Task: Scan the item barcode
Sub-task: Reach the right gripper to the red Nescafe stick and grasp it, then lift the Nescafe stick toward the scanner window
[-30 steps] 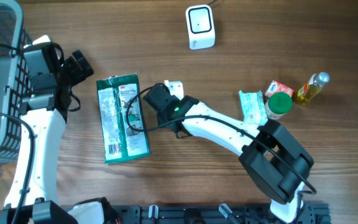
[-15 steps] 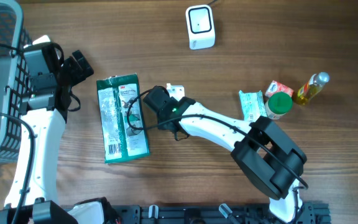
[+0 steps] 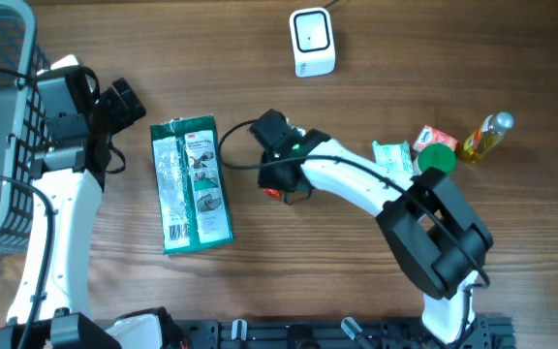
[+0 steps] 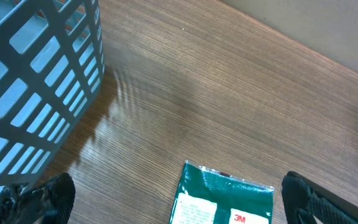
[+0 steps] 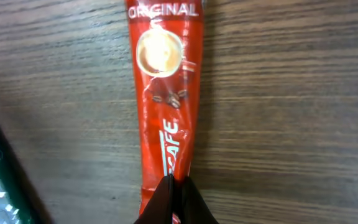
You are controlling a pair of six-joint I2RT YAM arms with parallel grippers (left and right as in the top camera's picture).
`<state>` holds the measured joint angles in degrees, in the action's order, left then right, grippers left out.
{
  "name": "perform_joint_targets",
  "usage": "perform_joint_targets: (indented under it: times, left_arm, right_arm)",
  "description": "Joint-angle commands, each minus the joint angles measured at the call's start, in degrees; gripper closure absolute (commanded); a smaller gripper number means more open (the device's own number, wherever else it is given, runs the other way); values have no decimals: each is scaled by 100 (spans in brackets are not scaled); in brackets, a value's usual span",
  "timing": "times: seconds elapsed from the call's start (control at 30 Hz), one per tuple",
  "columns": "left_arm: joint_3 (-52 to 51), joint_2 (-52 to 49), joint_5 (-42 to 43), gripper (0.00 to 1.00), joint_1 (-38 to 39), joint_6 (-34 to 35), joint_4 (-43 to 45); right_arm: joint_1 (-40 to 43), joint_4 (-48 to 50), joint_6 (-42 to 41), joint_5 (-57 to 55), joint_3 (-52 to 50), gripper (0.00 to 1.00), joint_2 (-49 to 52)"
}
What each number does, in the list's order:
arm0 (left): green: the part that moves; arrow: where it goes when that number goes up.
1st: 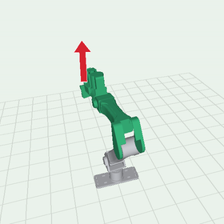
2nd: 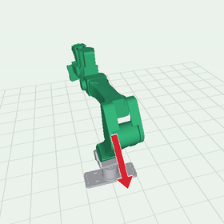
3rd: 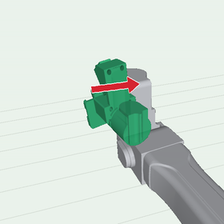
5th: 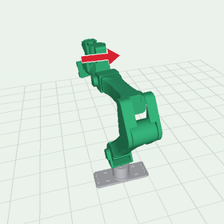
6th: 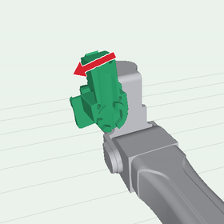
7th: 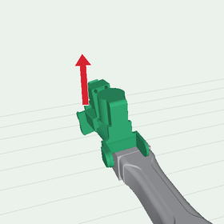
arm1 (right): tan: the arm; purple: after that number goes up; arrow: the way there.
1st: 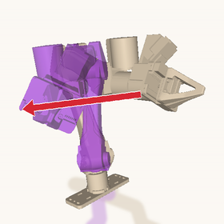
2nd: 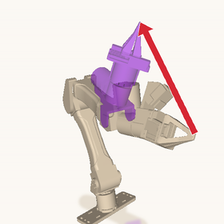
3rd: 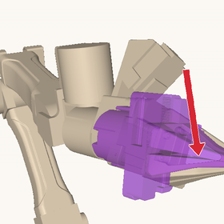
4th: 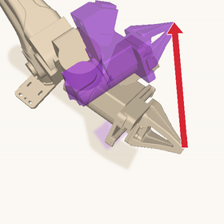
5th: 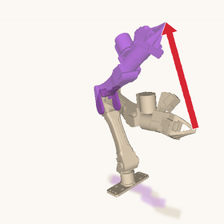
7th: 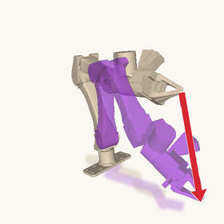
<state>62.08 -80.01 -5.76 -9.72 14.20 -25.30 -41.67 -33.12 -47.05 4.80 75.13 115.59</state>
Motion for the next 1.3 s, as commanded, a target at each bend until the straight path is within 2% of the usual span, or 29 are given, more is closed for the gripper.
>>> perform_joint_targets:
  times: [0.0, 0.23, 0.37, 0.57, 0.77, 1.0, 1.27]
  left_arm:
    - [61, 50, -33, 0, -15, -48, 17]
    - [61, 50, -33, 0, -15, -48, 17]
    - [61, 50, -33, 0, -15, -48, 17]
    - [61, 50, -33, 0, -15, -48, 17]
    - [61, 50, -33, 0, -15, -48, 17]
    - [61, 50, -33, 0, -15, -50, 17]
    - [61, 50, -33, 0, -15, -48, 17]
  right_arm:
    - [431, 190, 960, 1606, -79, 96, -356]
    - [2041, 354, 2651, 5694, -79, 95, -1008]
    - [2544, 352, 3287, 7757, -81, 96, -1008]
    - [2924, 420, 3333, 8826, -81, 96, -1008]
    - [3029, 890, 2352, 8819, -79, 96, -1010]
    - [3027, 868, 2310, 8699, -81, 96, -1010]
    - [2704, -2, 2337, 6017, -81, 96, -1008]
